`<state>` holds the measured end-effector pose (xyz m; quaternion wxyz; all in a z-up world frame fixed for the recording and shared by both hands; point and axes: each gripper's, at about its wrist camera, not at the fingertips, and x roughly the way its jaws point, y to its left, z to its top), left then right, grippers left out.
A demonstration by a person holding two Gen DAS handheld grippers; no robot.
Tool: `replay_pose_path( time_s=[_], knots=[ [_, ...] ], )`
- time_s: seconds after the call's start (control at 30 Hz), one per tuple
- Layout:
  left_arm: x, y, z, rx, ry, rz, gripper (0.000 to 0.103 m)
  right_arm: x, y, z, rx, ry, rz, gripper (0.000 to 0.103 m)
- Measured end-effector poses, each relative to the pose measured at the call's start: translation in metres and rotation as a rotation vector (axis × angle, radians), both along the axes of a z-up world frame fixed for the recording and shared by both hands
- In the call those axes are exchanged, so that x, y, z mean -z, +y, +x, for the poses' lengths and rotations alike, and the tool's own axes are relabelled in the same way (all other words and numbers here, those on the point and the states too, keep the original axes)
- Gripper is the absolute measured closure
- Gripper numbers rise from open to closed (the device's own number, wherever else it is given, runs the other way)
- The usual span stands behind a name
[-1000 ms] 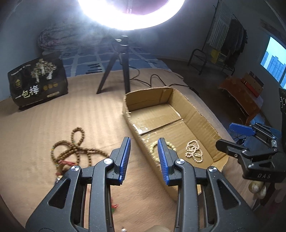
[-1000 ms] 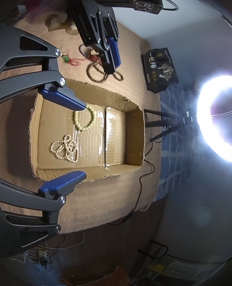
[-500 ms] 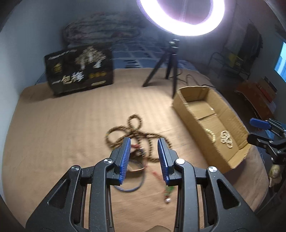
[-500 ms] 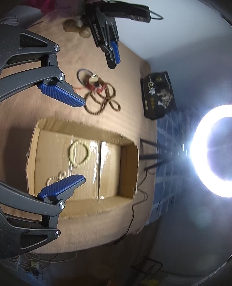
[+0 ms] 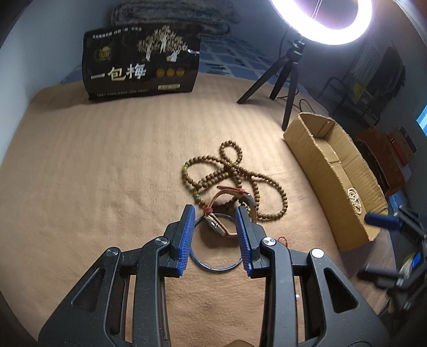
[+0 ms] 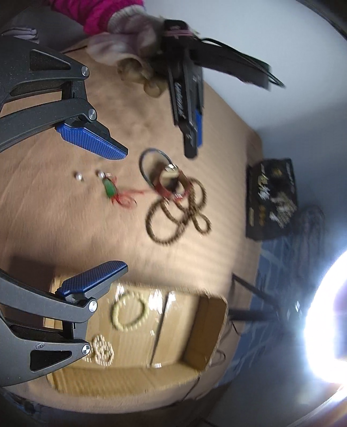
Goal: Organize jewelry
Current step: 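Grasp the brown leather watch with left tool while right grasps the jade pendant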
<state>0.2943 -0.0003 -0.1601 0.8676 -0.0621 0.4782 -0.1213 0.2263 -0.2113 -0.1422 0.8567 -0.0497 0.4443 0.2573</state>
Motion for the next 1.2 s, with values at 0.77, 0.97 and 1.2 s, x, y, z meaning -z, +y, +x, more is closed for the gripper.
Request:
replay_pose_path(
  time_s=[0.77, 0.97, 1.2],
  knots=[
    [0.033, -0.009, 0.028, -0.004, 0.057, -0.009, 0.072, 0.07, 0.039, 0.022, 0.052, 0.212, -0.024, 0.065],
    [0.039, -0.012, 0.034, -0.005, 0.067, -0.005, 0.072, 0.076, 0.04, 0.03, 0.085, 0.233, -0.01, 0.068],
    [0.046, -0.015, 0.04, -0.013, 0.084, 0.012, 0.087, 0.079, 0.05, 0.037, 0.08, 0.215, -0.048, 0.079]
  ],
)
